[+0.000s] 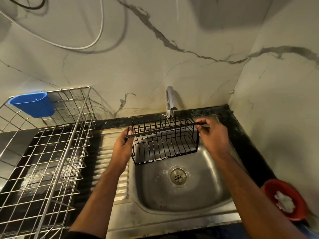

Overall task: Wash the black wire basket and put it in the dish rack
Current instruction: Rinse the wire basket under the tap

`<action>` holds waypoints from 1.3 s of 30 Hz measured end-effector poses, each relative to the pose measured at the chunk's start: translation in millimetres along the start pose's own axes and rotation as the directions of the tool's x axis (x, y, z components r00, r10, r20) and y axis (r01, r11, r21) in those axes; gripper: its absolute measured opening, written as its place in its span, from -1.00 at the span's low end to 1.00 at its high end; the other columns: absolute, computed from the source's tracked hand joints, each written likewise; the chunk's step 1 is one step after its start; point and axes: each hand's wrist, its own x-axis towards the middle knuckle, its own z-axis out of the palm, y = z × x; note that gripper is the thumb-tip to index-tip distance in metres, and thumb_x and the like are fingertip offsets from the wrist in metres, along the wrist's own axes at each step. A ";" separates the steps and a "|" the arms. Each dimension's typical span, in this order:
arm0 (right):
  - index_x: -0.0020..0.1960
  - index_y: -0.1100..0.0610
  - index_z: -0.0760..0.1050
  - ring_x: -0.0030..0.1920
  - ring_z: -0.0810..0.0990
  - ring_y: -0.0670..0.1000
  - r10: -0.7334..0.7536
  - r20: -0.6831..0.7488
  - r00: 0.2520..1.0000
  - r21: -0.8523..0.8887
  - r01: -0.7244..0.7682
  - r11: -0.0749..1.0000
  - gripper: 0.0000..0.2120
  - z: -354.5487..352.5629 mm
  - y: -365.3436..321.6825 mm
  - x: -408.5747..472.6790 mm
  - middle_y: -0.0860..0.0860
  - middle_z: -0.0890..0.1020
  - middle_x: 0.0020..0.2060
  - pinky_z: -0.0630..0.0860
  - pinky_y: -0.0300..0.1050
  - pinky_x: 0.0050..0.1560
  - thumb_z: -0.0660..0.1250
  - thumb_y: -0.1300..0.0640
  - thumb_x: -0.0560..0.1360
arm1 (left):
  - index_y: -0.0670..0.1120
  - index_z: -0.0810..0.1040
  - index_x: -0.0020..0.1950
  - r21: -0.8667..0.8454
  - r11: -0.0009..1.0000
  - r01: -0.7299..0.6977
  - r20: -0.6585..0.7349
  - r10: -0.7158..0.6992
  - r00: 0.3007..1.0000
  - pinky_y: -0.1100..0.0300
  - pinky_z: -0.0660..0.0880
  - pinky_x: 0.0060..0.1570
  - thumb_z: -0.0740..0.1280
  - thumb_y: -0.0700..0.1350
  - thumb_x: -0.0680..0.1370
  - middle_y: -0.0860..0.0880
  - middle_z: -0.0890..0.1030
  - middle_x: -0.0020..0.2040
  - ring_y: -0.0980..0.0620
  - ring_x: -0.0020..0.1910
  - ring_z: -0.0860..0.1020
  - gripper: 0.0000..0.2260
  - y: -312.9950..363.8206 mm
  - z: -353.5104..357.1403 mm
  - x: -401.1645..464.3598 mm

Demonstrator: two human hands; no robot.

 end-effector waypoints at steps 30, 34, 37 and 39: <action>0.41 0.05 0.42 0.15 0.56 -0.02 0.010 0.416 0.909 -0.193 0.078 0.978 -0.57 19.4 -14.4 -1.6 0.04 0.59 0.20 0.38 -0.34 -0.08 0.11 -0.14 0.66 | -0.04 0.45 0.44 0.682 0.444 -0.582 0.437 0.391 0.810 -0.04 0.55 0.09 0.27 -0.29 0.59 -0.08 0.60 0.28 -0.13 0.15 0.62 -0.58 62.2 87.3 -11.9; 0.37 0.03 0.46 0.09 0.56 -0.03 0.106 0.419 0.902 -0.086 -0.077 0.993 -0.49 22.2 -14.6 5.1 -0.01 0.60 0.05 0.38 -0.26 -0.15 0.01 -0.24 0.63 | 0.00 0.47 0.44 0.723 0.315 -0.615 0.488 0.397 0.777 -0.03 0.48 0.26 0.25 -0.24 0.61 -0.04 0.57 0.33 -0.11 0.30 0.55 -0.60 67.5 99.8 0.9; 0.54 0.00 0.24 0.38 0.45 0.09 0.134 0.466 0.875 -0.102 -0.097 0.990 -0.28 30.4 -7.6 9.2 0.09 0.43 0.43 0.45 0.02 0.25 -0.01 -0.40 0.52 | 0.02 0.49 0.45 0.761 0.232 -0.606 0.482 0.424 0.767 -0.08 0.29 0.51 0.29 -0.16 0.62 0.00 0.54 0.42 -0.05 0.46 0.45 -0.62 63.0 107.4 7.4; 0.61 0.01 0.03 0.49 0.30 0.14 0.120 0.549 0.827 -0.133 -0.056 0.990 -0.10 36.4 -1.2 11.3 0.09 0.19 0.56 0.34 0.12 0.37 0.11 -0.47 0.44 | 0.02 0.57 0.37 0.772 0.232 -0.591 0.468 0.423 0.776 -0.13 0.34 0.48 0.35 -0.09 0.60 -0.01 0.60 0.36 -0.06 0.43 0.49 -0.67 57.6 111.0 11.1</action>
